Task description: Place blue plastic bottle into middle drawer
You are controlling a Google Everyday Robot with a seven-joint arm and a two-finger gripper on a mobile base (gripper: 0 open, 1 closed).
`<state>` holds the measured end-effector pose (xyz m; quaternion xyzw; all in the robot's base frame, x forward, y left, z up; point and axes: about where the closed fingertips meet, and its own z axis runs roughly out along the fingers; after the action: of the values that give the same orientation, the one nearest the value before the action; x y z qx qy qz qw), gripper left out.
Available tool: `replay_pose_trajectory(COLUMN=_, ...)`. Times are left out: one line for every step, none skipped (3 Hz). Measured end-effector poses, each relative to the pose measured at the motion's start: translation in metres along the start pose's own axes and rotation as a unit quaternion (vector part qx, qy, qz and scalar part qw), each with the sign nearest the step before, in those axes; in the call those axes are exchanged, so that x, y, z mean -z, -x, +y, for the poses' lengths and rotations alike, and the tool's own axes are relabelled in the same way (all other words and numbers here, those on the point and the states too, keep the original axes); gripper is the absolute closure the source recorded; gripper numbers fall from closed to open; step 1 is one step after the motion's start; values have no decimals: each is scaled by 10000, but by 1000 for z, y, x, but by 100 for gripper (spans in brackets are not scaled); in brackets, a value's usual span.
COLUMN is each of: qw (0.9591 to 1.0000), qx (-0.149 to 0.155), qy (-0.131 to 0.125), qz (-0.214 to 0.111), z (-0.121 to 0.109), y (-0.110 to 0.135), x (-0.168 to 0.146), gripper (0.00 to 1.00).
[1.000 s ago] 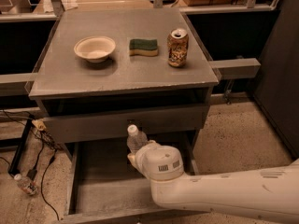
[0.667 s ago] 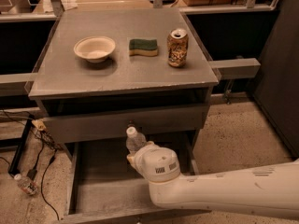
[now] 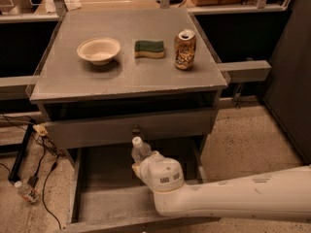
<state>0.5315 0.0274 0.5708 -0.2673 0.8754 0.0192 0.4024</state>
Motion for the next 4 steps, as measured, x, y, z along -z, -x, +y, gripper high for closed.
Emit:
replay_pose_trajectory(qw=9999, qx=-86, qy=49, qz=74, z=3, y=-14, x=-21, gripper=100)
replay_pose_trajectory(qw=9999, qx=-91, qy=52, qz=79, z=3, y=-14, x=-21, gripper=100)
replay_pose_trajectory(qw=9999, qx=-42, qy=68, qz=123, z=3, y=-17, x=-26, gripper=100)
replay_pose_trajectory(qw=9996, qx=-235, qy=12, qz=160, z=8, y=-42, x=-31, gripper=100)
